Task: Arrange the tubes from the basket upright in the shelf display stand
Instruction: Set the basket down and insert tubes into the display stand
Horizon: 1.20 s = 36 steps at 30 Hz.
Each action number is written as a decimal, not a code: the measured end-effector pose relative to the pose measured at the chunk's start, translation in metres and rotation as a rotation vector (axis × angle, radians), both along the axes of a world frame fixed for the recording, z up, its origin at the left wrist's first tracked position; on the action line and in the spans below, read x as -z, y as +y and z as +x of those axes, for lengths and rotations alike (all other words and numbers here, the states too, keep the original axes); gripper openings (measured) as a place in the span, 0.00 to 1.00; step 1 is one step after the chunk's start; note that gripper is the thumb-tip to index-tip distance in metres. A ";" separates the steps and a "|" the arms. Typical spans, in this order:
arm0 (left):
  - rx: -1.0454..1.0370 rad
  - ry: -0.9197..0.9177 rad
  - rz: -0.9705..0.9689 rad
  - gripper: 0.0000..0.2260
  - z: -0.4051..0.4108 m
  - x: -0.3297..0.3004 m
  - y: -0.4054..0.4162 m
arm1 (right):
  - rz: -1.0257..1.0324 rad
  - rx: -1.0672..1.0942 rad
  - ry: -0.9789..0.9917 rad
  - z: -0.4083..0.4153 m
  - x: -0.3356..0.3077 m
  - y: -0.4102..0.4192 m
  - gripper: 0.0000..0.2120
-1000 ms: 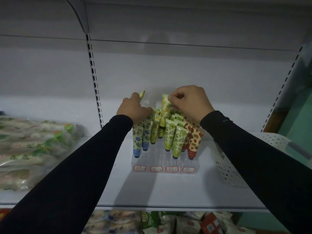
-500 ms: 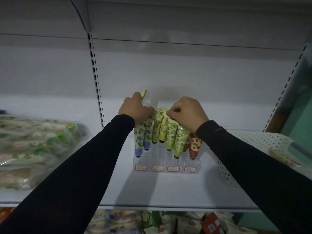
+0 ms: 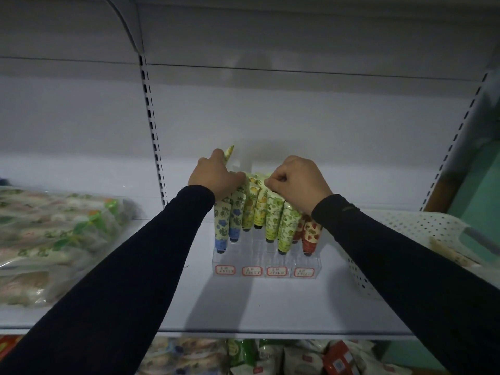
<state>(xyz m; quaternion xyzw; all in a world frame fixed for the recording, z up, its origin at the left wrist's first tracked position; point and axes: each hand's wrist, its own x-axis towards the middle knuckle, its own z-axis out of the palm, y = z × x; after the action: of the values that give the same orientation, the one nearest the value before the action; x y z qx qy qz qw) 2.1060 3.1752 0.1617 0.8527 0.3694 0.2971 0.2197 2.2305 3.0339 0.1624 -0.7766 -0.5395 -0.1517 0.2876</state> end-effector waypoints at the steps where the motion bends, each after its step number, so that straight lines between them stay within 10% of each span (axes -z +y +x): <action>1: 0.001 0.000 -0.002 0.26 0.000 0.000 0.001 | 0.002 -0.006 0.005 0.001 0.000 -0.001 0.13; 36: -0.006 -0.014 -0.017 0.27 0.002 0.002 0.002 | -0.159 -0.112 -0.036 0.003 -0.018 0.000 0.15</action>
<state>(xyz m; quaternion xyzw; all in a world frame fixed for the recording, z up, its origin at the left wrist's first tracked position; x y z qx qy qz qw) 2.1075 3.1772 0.1598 0.8476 0.3729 0.3006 0.2284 2.2332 3.0337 0.1802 -0.7628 -0.5975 -0.1060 0.2234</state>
